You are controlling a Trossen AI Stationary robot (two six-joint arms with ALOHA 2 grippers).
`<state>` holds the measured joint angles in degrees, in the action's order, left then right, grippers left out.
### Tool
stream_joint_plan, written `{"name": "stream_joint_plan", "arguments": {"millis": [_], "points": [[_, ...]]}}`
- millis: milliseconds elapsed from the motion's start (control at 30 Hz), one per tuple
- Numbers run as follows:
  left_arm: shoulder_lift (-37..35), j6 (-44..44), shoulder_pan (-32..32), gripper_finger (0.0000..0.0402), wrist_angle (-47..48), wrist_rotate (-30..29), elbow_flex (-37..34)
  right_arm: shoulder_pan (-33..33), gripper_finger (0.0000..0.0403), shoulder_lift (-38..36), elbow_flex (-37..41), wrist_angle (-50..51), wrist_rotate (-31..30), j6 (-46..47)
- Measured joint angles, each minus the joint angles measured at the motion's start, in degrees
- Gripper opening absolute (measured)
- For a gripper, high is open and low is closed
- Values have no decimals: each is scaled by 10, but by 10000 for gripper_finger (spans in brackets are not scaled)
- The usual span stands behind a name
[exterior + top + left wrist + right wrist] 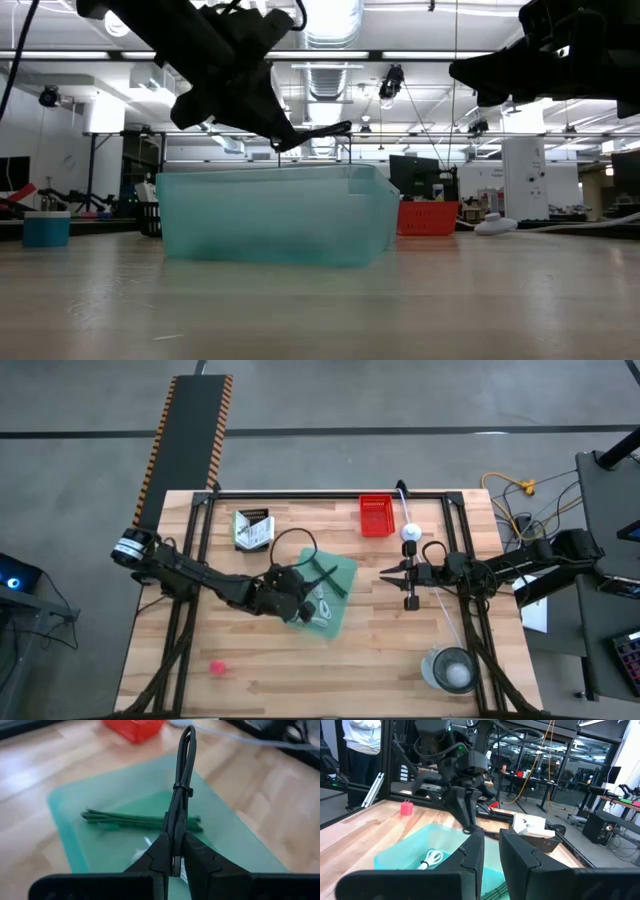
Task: Pick and place items into bin
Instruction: Put the black charger cable into the blue bin
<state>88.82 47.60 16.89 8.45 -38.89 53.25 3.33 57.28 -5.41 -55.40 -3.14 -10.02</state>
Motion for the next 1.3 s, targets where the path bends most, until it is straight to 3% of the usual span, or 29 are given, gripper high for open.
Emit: {"name": "stream_joint_plan", "arguments": {"millis": [267,567,1067,1300], "points": [[16,63,1,19,2,-97,-1,0,47,0,0,0,0,-4],[60,107,1,19,1,-96,-1,0,47,1,0,7,0,-7],[61,105,-1,36,42,-96,-1,0,47,1,0,7,0,-6],[61,55,-1,38,46,-95,-1,0,47,1,0,7,0,-6]]}}
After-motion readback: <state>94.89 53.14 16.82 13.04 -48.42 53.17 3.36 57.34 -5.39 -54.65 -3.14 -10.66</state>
